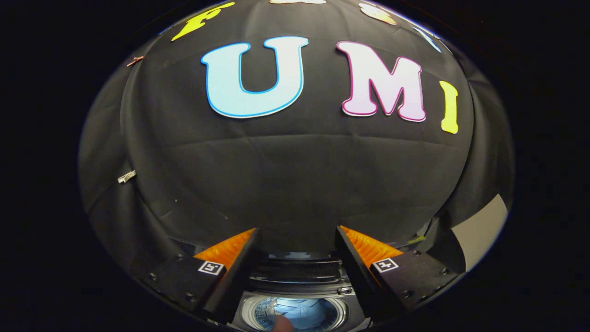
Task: Put the clothes into the washing machine and then close the washing machine lid.
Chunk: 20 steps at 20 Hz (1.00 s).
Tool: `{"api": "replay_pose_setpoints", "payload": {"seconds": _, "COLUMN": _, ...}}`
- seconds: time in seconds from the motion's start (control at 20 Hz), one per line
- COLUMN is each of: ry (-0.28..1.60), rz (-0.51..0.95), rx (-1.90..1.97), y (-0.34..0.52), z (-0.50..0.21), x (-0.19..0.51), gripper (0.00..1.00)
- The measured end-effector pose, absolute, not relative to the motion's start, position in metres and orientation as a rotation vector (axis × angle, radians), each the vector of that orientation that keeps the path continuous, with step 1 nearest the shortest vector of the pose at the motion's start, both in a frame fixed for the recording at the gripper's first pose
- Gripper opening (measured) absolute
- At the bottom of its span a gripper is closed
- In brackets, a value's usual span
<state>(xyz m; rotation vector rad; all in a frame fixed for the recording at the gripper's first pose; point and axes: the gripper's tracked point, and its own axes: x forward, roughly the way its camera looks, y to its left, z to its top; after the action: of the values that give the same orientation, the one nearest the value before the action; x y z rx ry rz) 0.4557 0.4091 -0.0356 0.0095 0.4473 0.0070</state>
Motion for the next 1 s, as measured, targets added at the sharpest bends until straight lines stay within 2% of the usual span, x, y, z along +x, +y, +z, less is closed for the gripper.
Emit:
{"api": "replay_pose_setpoints", "payload": {"seconds": 0.5, "ry": 0.474, "rz": -0.008, "rx": 0.033, "y": 0.409, "z": -0.040, "x": 0.439, "gripper": 1.00}}
{"api": "replay_pose_setpoints", "payload": {"seconds": 1.0, "ry": 0.418, "rz": -0.012, "rx": 0.022, "y": 0.410, "z": -0.042, "x": 0.381, "gripper": 1.00}}
